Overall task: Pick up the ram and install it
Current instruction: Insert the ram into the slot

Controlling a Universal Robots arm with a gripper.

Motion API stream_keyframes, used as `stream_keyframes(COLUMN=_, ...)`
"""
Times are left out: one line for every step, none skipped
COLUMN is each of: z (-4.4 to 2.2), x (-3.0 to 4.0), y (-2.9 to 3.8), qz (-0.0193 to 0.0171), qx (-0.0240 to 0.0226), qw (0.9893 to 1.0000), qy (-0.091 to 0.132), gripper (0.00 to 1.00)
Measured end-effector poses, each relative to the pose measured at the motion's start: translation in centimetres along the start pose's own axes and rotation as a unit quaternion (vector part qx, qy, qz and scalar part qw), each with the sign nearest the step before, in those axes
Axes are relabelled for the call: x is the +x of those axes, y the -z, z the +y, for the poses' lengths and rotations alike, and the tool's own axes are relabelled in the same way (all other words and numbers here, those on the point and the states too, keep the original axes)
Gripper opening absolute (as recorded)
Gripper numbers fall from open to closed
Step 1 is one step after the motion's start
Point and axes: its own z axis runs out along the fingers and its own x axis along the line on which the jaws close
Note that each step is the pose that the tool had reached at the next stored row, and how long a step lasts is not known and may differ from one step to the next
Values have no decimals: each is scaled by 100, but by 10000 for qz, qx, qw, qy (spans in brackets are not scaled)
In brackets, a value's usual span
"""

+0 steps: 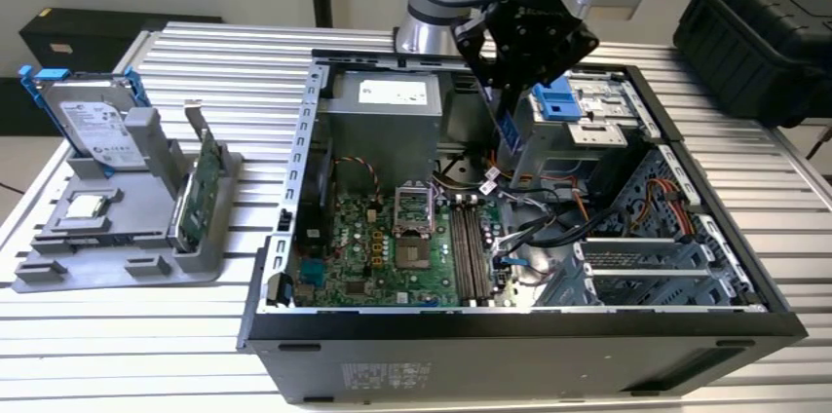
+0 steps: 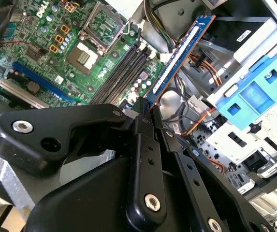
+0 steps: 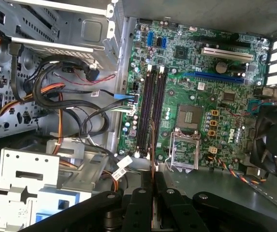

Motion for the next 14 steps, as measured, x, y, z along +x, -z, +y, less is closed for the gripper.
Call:
stream_keyframes(z=0, x=0, y=-2, qz=0, qx=0, qw=10000, qy=0, gripper=0)
stream_keyframes(z=0, x=0, y=-5, qz=0, qx=0, qw=10000, qy=0, gripper=0)
stream_keyframes(z=0, x=0, y=-8, qz=0, qx=0, qw=10000, qy=0, gripper=0)
stream_keyframes(z=0, x=0, y=-12, qz=0, qx=0, qw=10000, qy=0, gripper=0)
stream_keyframes(z=0, x=0, y=-16, qz=0, qx=0, qw=10000, qy=0, gripper=0)
stream_keyframes(z=0, x=0, y=-20, qz=0, qx=0, qw=10000, qy=-1, gripper=0)
stream_keyframes(z=0, x=1, y=-25, qz=0, qx=0, qw=10000, qy=-1, gripper=0)
stream_keyframes(z=0, x=2, y=-30, qz=0, qx=0, qw=10000, qy=0, gripper=0)
stream_keyframes(z=0, x=4, y=-35, qz=0, qx=0, qw=10000, qy=0, gripper=0)
stream_keyframes(z=1, x=6, y=-40, qz=0, qx=0, qw=10000, qy=0, gripper=0)
stream_keyframes(z=1, x=9, y=-46, qz=0, qx=0, qw=10000, qy=0, gripper=0)
stream_keyframes(z=1, x=12, y=-52, qz=0, qx=0, qw=10000, qy=0, gripper=0)
stream_keyframes(z=2, x=15, y=-59, qz=0, qx=0, qw=10000, qy=0, gripper=0)
stream_keyframes(z=2, x=18, y=-65, qz=0, qx=0, qw=10000, qy=0, gripper=0)
